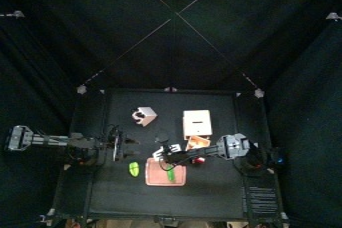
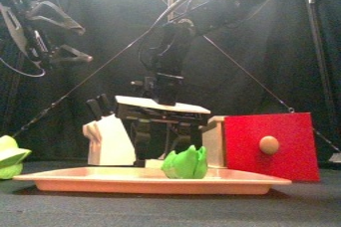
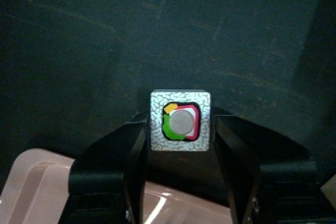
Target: Grab sushi piece from table
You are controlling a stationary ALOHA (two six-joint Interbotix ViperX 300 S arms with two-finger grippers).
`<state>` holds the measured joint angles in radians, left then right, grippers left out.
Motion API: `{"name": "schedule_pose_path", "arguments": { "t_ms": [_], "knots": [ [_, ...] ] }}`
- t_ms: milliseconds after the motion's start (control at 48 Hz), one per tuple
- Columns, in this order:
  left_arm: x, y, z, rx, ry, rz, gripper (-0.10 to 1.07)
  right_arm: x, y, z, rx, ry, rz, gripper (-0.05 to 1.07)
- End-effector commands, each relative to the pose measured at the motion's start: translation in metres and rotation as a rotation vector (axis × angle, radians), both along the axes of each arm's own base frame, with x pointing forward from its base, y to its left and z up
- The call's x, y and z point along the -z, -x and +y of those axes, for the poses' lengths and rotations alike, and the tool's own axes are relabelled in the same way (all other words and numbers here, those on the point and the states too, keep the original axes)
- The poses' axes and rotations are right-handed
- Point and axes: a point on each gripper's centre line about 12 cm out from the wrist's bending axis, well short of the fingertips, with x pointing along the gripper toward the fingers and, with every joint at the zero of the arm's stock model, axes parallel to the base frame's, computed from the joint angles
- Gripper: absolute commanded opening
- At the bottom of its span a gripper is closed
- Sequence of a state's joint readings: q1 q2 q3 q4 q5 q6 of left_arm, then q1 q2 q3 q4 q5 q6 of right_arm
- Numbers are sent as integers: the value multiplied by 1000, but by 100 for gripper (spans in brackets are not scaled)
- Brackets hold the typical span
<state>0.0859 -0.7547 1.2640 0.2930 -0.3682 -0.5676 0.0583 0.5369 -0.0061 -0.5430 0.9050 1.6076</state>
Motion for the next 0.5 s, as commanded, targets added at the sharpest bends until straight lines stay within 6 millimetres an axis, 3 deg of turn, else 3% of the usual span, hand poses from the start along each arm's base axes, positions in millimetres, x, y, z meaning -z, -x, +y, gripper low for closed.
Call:
{"name": "schedule_pose_path", "arguments": {
  "t_ms": [0,229,479],
  "knots": [
    [-5,-2,1,-2,-2,-17,94,-16,-2,-3,5,-2,-33,60],
    [-5,-2,1,-1,-2,-17,94,-34,-4,0,-53,17,-52,60],
    [-5,-2,0,0,-2,-17,94,-36,-5,-1,-62,32,-50,60]
  ]
}}
